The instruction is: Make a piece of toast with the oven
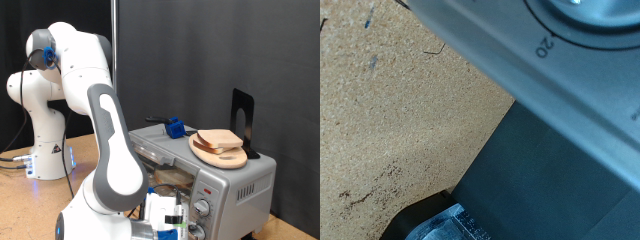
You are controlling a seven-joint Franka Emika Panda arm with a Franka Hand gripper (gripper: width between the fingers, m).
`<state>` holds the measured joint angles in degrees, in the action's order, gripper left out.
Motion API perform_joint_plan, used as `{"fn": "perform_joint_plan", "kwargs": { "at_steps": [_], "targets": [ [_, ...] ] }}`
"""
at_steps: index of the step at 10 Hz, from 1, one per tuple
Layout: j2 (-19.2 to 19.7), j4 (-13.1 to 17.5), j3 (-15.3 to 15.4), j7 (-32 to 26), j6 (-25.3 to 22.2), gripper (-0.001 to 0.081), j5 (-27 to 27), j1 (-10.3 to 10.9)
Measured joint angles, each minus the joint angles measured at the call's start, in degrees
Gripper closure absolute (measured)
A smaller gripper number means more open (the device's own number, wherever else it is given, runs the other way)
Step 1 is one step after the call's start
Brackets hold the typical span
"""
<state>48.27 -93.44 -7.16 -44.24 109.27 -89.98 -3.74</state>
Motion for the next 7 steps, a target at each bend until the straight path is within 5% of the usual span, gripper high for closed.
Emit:
{"fn": "perform_joint_plan", "kwargs": {
  "at_steps": [7],
  "targets": [
    [0.01, 0.29, 0.09, -7.40, -0.20, 0.0011, -0.81, -0.08]
  ]
}}
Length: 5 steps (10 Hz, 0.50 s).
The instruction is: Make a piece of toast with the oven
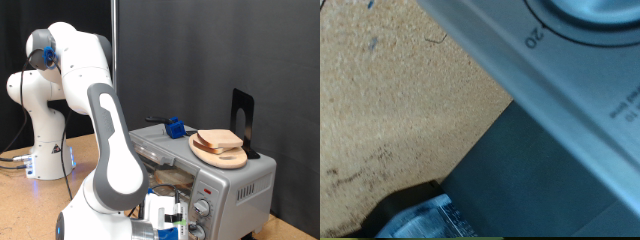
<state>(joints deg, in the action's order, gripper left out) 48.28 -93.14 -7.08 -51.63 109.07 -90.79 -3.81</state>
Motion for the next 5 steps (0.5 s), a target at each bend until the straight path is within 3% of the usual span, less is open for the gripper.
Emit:
{"fn": "perform_joint_plan", "kwargs": {
  "at_steps": [5],
  "targets": [
    [0.06, -0.01, 0.03, -2.20, -0.17, 0.0011, -0.59, -0.06]
  ]
}}
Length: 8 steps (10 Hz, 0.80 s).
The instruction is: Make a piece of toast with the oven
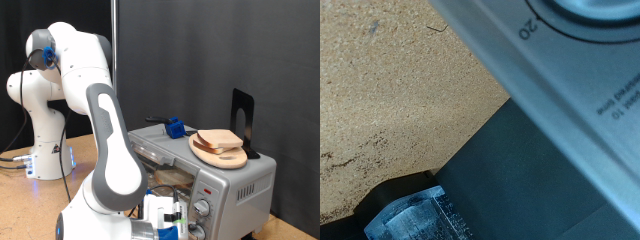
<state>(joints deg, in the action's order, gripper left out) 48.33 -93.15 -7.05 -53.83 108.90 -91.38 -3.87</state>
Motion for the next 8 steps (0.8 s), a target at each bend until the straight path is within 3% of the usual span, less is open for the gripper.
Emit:
{"fn": "perform_joint_plan", "kwargs": {
  "at_steps": [6, 8],
  "targets": [
    [0.09, -0.38, -0.10, 2.45, -0.48, 0.0011, 0.71, 0.00],
    [0.31, -2.10, -0.23, 1.44, -0.24, 0.0011, 2.78, 0.07]
  ]
}}
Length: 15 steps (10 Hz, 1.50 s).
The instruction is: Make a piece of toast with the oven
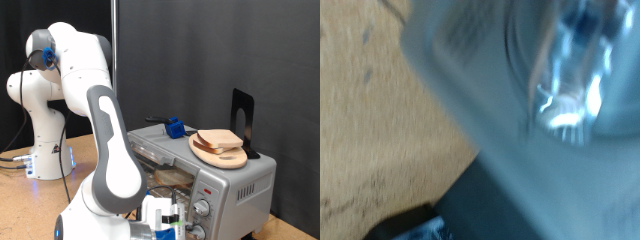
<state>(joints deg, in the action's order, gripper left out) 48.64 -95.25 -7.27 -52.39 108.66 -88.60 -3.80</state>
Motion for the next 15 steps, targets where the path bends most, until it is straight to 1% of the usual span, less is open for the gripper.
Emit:
{"fn": "perform_joint_plan", "kwargs": {
  "at_steps": [1, 2, 5, 7, 9, 10, 11, 13, 15],
  "targets": [
    [1.24, -0.61, 0.00, -1.39, 1.70, 0.0011, 0.17, 0.22],
    [1.43, -0.55, 0.06, -3.37, 2.18, 0.0011, -0.18, 0.26],
    [1.50, -0.57, 0.23, -3.50, 2.39, 0.0011, -1.41, 0.13],
    [1.37, -0.91, 0.54, -1.04, -0.02, 0.0011, -2.85, -0.73],
    [0.42, -2.64, 0.62, 2.07, -4.25, 0.0011, -3.57, -2.12],
    [-0.41, -3.57, 0.61, 2.81, -5.49, 0.0011, -3.77, -2.78],
    [-1.30, -4.39, 0.59, 3.28, -5.58, 0.0011, -4.41, -3.10],
    [-2.40, -4.60, 0.66, 4.77, -3.35, 0.0011, -5.91, -2.82],
    [-2.49, -3.78, 0.85, 5.01, -1.19, 0.0011, -6.85, -1.99]
  ]
}}
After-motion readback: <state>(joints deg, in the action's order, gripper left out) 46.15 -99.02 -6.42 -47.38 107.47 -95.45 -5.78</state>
